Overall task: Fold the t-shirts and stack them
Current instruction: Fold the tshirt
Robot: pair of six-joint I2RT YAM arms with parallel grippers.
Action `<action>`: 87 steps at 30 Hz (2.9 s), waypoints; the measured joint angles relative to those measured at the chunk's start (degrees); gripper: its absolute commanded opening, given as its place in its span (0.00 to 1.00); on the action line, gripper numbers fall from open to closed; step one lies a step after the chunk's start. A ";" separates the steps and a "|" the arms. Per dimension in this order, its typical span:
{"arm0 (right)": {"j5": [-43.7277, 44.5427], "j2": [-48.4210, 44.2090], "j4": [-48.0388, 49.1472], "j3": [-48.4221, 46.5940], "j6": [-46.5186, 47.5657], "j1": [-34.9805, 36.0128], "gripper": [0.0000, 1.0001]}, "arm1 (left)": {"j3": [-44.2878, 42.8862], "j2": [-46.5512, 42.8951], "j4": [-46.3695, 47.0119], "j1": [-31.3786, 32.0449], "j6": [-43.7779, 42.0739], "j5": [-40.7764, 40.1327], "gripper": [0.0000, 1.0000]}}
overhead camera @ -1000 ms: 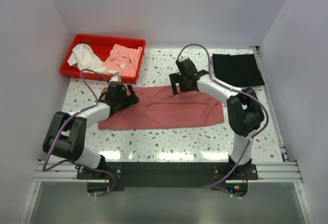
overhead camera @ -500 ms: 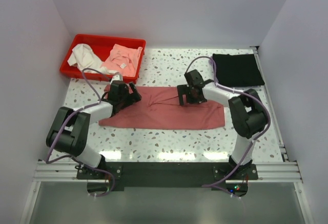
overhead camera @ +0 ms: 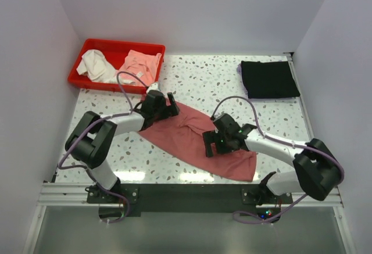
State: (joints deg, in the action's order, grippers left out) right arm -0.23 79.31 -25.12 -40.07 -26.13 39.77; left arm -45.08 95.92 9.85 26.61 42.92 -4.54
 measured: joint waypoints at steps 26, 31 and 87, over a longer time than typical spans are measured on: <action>-12.98 -7.69 -4.66 2.19 -5.07 6.38 0.99 | -57.86 40.96 -9.29 10.75 2.21 8.35 1.00; -11.78 -7.34 -5.97 -0.66 -4.24 6.47 0.99 | -64.81 46.27 -6.67 9.77 3.32 11.74 1.00; 9.77 36.33 -5.86 -41.33 -2.75 -6.08 0.99 | 10.91 -37.31 -15.65 7.56 -2.03 0.66 1.00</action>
State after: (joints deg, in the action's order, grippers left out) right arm 9.54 115.63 -30.98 -81.41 -28.88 33.69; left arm -34.17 58.61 -5.80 34.17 40.88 -3.88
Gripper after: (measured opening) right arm 0.987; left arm 0.997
